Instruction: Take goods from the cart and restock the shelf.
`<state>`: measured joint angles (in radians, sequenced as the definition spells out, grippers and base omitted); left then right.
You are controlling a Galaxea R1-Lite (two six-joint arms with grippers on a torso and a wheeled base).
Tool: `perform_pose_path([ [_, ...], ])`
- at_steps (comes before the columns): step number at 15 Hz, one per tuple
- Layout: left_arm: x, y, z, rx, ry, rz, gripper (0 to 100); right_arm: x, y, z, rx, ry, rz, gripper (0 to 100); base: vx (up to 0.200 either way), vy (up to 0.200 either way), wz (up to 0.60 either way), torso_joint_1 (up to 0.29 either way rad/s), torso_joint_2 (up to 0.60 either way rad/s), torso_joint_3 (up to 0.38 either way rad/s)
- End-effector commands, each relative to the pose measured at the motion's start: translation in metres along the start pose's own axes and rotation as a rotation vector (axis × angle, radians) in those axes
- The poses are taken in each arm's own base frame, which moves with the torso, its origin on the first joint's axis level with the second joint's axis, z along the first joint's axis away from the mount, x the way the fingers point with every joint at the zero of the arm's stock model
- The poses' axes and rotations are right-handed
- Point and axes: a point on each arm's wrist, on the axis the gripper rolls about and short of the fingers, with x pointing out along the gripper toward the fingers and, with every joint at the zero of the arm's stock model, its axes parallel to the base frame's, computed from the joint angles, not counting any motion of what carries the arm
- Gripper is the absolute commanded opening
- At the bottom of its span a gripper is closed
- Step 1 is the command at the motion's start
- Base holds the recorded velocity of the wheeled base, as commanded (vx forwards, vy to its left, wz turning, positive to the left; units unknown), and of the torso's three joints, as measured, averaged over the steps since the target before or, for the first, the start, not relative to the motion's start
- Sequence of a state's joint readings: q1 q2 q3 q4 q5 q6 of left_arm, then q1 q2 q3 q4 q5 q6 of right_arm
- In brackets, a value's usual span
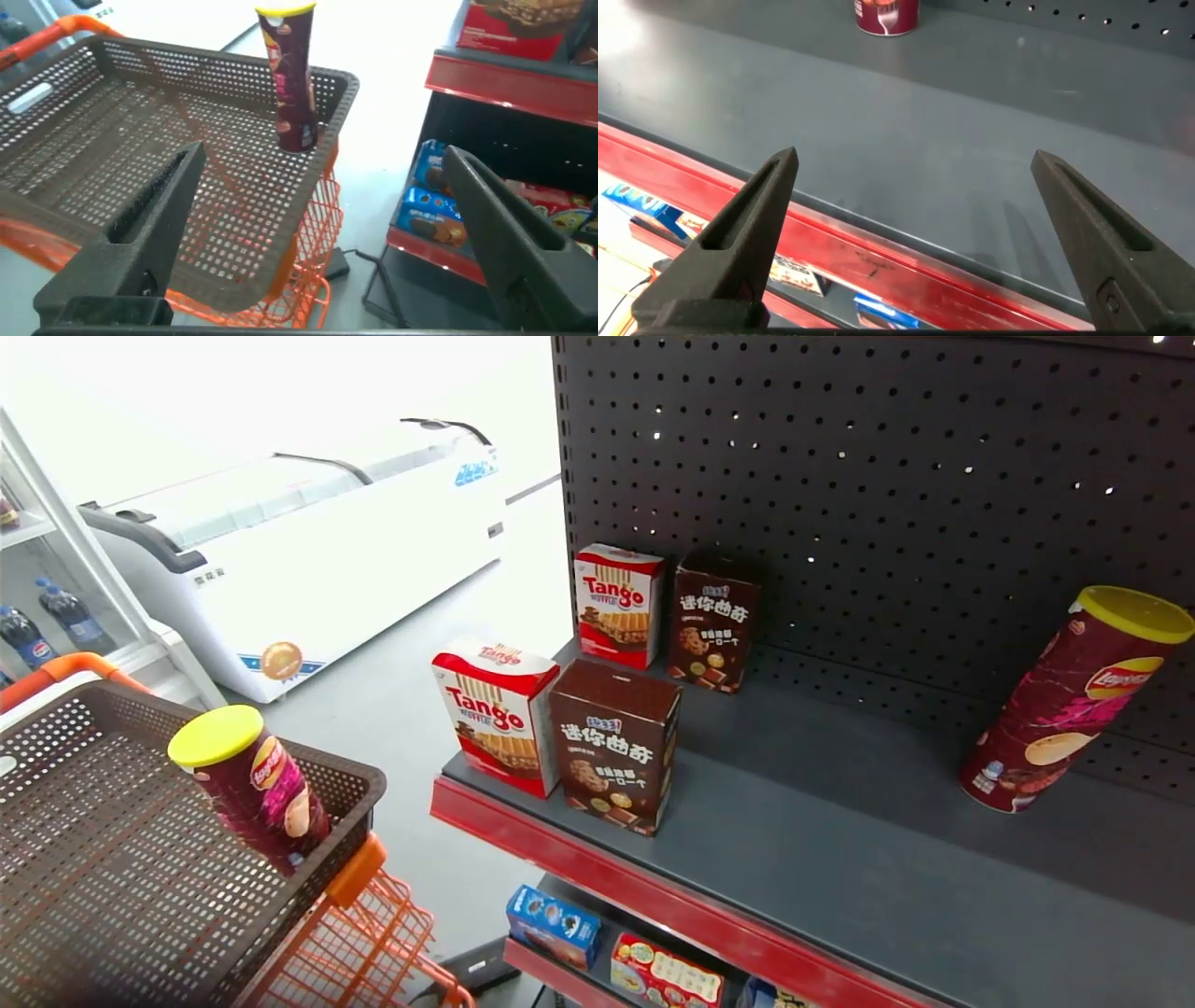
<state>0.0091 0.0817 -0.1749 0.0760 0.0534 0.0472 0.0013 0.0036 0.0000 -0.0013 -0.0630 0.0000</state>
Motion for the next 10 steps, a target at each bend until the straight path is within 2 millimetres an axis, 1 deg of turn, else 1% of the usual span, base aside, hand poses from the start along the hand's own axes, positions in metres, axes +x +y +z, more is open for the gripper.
perform_pose_path([
  [1,0.027,0.002,0.041,0.03,0.174,0.057,100,0.0,0.0,0.0,0.0,0.001,0.0,100,0.0,0.0,0.0,0.0,0.0,0.0],
  [2,0.037,0.001,0.045,0.031,0.215,0.057,100,0.0,0.0,0.0,0.0,0.001,0.0,100,0.0,0.0,0.0,0.0,0.0,0.0],
  [3,0.037,0.001,0.045,0.031,0.215,0.057,100,0.0,0.0,0.0,0.0,0.001,0.0,100,0.0,0.0,0.0,0.0,0.0,0.0],
  [4,0.058,0.001,0.047,0.018,0.317,0.061,100,0.0,0.0,0.0,0.0,0.001,0.0,100,0.0,0.0,0.0,0.0,0.0,0.0],
  [5,0.073,0.002,0.046,-0.007,0.378,0.101,100,0.0,0.0,0.0,0.001,0.001,0.0,100,0.0,0.0,0.0,0.0,0.0,0.0],
  [6,0.094,0.004,0.047,-0.02,0.412,0.112,100,0.0,0.0,0.0,0.0,0.001,0.0,100,0.0,0.0,0.0,0.0,0.0,0.0],
  [7,0.111,0.005,0.046,-0.028,0.432,0.096,100,0.0,0.0,0.0,0.0,0.001,0.0,100,0.0,0.0,0.0,0.0,0.0,0.0],
  [8,0.134,0.006,0.046,-0.03,0.422,0.096,100,0.0,0.0,0.0,0.0,0.001,0.0,100,0.0,0.0,0.0,0.0,0.0,0.0],
  [9,0.148,0.008,0.046,-0.029,0.398,0.104,100,0.0,0.0,0.0,0.001,0.001,0.0,100,0.0,0.0,0.0,0.0,0.0,0.0],
  [10,0.166,0.009,0.043,-0.026,0.372,0.102,100,0.0,0.0,0.0,0.0,0.001,0.0,100,0.0,0.0,0.0,0.0,0.0,0.0],
])
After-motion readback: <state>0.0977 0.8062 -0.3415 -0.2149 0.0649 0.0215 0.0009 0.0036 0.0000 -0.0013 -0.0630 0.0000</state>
